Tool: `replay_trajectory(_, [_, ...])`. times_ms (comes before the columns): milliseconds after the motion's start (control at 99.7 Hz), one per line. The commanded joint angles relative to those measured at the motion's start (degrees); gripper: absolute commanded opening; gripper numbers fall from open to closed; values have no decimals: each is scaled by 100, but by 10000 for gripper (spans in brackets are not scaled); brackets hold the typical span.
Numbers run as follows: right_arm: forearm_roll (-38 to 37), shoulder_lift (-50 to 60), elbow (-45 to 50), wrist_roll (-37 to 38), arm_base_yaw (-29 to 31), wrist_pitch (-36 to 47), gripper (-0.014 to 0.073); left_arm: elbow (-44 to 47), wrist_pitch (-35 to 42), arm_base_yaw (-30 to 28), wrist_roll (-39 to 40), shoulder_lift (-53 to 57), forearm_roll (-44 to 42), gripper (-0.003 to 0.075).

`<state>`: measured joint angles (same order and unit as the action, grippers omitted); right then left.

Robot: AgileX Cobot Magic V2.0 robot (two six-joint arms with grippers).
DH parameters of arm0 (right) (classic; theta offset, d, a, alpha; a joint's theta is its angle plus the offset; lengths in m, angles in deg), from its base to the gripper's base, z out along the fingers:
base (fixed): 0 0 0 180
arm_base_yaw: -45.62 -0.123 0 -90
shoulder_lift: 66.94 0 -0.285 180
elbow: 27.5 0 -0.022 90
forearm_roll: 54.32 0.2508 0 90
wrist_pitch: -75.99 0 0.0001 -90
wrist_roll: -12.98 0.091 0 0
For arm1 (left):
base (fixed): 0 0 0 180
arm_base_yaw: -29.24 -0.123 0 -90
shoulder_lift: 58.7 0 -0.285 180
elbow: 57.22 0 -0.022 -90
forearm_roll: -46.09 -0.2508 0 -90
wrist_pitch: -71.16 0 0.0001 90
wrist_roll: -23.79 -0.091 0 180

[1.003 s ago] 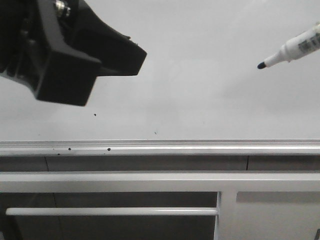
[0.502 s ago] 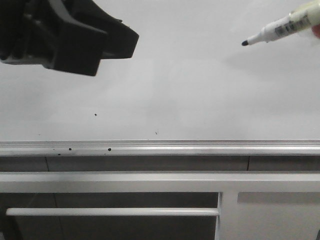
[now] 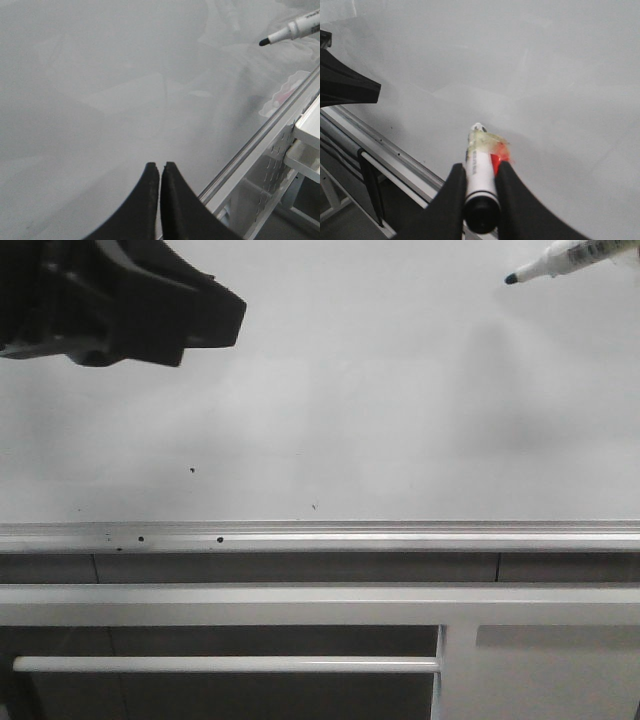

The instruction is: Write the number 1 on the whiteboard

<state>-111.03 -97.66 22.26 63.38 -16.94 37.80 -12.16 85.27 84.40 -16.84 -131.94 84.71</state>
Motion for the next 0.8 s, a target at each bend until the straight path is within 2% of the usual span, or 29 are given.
replay_trajectory(0, [-388,-17,-155,24,31,144,-42,-139,374,-2,62,94,0,-20])
replay_trajectory(371, [-495,-17,-155,24,31,-449,-42,-139,374,-2,62,94,0,-20])
replay_trajectory(792, [-413,-17,68,113,31,-427,-42,-139,456,-2,62,94,-10,-20])
